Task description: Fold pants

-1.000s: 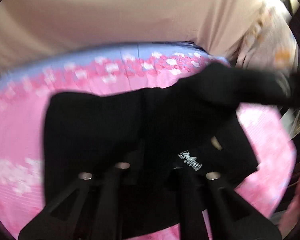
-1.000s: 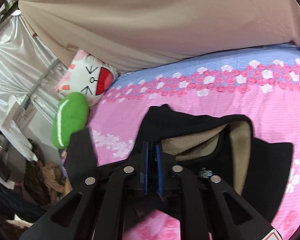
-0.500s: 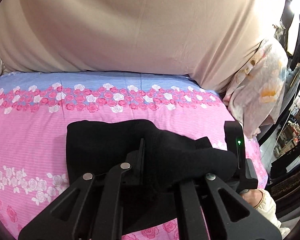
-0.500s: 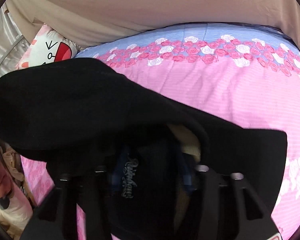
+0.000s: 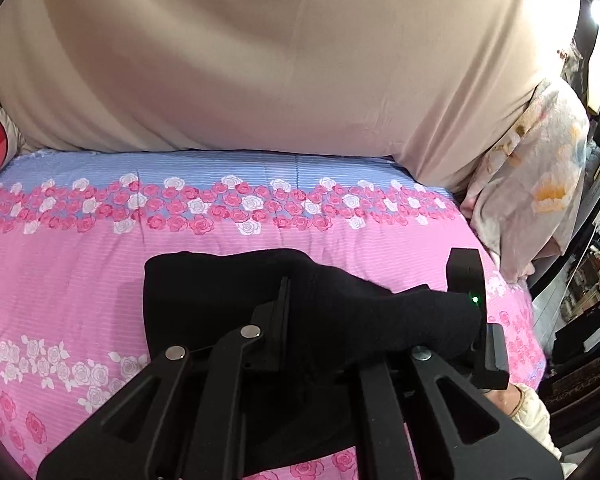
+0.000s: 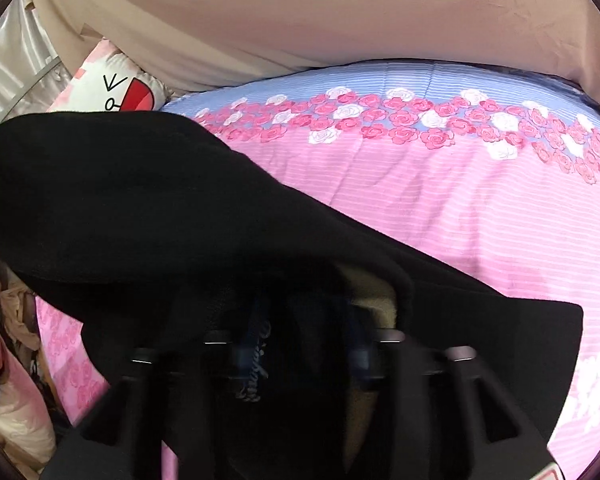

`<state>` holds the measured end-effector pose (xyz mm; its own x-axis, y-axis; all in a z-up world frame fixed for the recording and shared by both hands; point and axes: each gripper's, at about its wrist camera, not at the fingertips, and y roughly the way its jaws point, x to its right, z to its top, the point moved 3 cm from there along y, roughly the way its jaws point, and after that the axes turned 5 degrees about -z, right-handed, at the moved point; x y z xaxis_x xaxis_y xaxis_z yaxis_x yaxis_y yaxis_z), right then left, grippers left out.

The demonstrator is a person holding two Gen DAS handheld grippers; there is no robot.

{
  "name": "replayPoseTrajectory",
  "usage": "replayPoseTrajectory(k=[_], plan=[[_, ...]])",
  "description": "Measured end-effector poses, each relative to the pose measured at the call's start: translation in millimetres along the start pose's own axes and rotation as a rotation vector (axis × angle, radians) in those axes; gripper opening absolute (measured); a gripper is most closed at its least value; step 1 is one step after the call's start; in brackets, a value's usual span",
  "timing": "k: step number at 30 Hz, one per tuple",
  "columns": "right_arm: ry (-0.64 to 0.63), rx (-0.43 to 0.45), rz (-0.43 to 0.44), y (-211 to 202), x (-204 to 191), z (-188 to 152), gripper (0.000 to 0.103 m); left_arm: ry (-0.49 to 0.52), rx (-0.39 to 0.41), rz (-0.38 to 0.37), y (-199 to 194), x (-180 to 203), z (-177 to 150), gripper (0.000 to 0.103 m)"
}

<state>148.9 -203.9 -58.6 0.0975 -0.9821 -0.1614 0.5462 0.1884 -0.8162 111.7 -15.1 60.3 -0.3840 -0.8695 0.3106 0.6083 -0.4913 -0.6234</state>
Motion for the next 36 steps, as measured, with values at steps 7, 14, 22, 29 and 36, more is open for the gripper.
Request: replayPoseTrajectory(k=[7, 14, 22, 29, 36], plan=[[0.089, 0.173, 0.015, -91.7, 17.0, 2.4, 0.004, 0.073, -0.017, -0.085, -3.7, 42.2, -8.5, 0.006], [0.284, 0.055, -0.150, -76.6, 93.0, -70.9, 0.006, 0.038, -0.324, -0.179, 84.3, 69.6, -88.4, 0.049], [0.351, 0.216, 0.005, -136.8, 84.9, -85.1, 0.063, -0.044, 0.008, -0.005, -45.3, -16.2, -64.0, 0.093], [0.354, 0.151, 0.068, -97.3, 59.5, -68.6, 0.071, -0.228, -0.057, 0.133, -10.7, -101.7, -71.5, 0.093], [0.261, 0.067, -0.148, -60.6, 42.9, -67.4, 0.017, -0.267, -0.208, -0.050, 58.8, -93.1, -98.0, 0.051]])
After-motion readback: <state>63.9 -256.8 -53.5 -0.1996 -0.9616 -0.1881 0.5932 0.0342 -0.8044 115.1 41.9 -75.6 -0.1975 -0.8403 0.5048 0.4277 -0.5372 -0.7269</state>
